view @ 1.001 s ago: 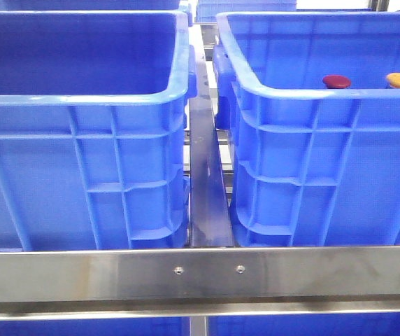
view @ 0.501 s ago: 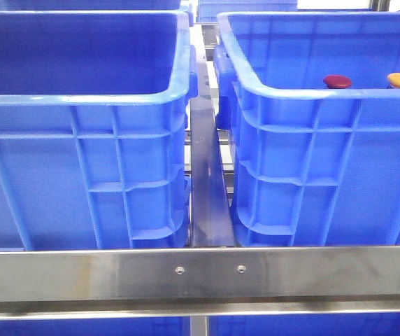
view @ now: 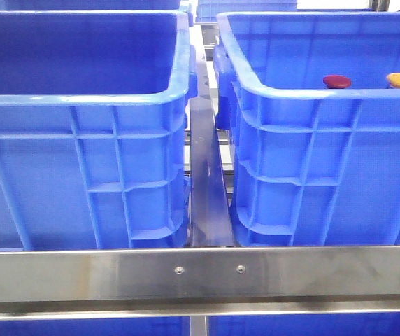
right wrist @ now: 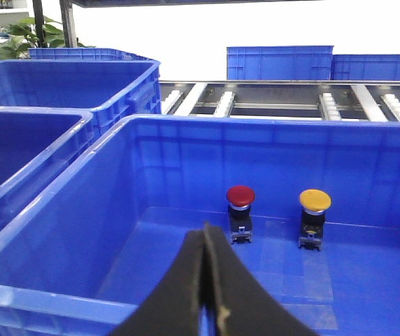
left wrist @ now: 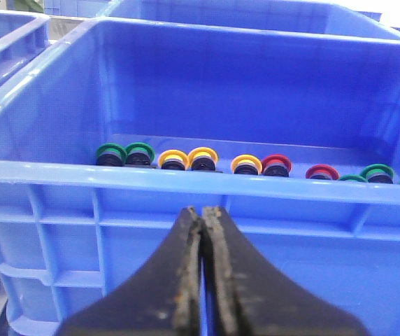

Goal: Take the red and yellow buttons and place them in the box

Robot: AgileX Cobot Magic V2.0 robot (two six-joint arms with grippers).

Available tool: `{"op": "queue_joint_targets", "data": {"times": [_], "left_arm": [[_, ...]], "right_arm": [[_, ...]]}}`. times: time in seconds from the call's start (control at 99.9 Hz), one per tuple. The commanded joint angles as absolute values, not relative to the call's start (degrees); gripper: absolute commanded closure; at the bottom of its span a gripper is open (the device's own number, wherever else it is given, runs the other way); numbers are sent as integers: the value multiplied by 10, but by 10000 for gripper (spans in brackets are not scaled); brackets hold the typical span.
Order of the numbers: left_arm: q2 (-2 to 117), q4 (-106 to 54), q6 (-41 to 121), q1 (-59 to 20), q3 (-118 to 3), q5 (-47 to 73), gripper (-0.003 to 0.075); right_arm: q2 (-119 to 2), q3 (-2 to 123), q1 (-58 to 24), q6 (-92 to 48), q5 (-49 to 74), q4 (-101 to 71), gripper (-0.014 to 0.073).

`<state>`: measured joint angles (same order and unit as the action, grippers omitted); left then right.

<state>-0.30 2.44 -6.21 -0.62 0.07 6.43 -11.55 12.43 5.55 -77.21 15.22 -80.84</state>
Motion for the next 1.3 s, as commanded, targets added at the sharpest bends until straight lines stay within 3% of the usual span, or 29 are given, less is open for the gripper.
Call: {"op": "queue_joint_targets", "data": {"times": [0.0, 0.24, 0.34, 0.651, 0.741, 0.991, 1.291], "left_arm": [[-20, 20, -64, -5, 30, 21, 740], [-20, 20, -64, -5, 30, 21, 740], [-20, 20, -64, -5, 30, 21, 740], [-20, 20, -64, -5, 30, 21, 740], [-20, 20, -64, -5, 30, 21, 740], [-20, 20, -64, -5, 30, 21, 740], [-20, 20, -64, -5, 30, 20, 740]], "right_arm": [[-120, 140, 54, -777, 152, -822, 662], [-123, 139, 54, -774, 48, -814, 662], [-124, 139, 54, -705, 6, -697, 662], [-121, 120, 54, 12, -26, -11, 662], [-114, 87, 54, 125, -89, 100, 662], [-61, -9, 51, 133, -160, 99, 662], [17, -8, 27, 44, -45, 22, 662]]}}
